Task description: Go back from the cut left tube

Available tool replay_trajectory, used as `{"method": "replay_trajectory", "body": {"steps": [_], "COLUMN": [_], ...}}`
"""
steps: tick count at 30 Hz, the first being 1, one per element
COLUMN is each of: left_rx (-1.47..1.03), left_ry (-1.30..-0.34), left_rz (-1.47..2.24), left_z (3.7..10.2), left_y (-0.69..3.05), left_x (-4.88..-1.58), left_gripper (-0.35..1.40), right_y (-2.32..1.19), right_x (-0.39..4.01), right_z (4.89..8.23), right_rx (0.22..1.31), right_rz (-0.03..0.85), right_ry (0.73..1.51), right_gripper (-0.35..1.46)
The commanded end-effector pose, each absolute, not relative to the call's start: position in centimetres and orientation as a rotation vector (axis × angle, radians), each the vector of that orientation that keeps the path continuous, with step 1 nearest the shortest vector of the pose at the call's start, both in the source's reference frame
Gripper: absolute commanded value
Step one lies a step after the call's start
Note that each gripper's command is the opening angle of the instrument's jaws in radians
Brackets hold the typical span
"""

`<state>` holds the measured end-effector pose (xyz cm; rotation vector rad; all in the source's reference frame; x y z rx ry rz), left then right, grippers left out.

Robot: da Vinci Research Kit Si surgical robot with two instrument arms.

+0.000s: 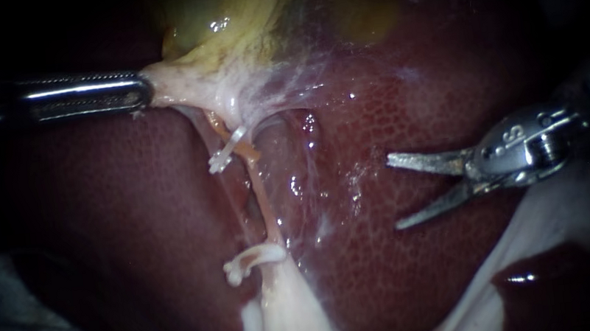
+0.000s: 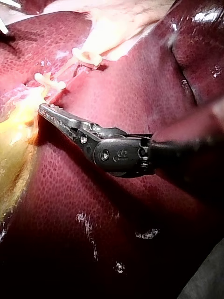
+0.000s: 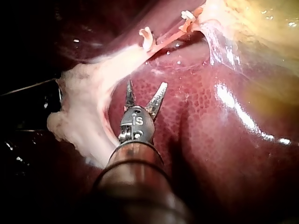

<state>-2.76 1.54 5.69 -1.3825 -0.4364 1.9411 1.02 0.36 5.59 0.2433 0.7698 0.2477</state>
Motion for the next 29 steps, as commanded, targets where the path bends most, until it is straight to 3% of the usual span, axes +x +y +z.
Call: {"method": "replay_trajectory", "body": {"steps": [1, 15, 29], "left_rx": [-1.382, -1.370, -1.369], "left_ry": [-0.434, -0.429, -0.436], "left_rz": [1.941, 1.979, 1.982], "left_z": [5.70, 6.16, 6.15], "left_y": [1.52, 1.31, 1.32], "left_x": [-2.77, -3.17, -3.15], "left_gripper": [-0.35, -0.35, -0.35], "right_y": [0.35, 0.35, 0.36], "right_x": [1.03, 1.02, 1.05], "right_z": [5.60, 5.60, 5.61], "right_rx": [0.254, 0.279, 0.300], "right_rz": [0.246, 0.240, 0.235], "right_ry": [0.772, 0.781, 0.794], "right_gripper": [1.45, 1.45, 1.45]}}
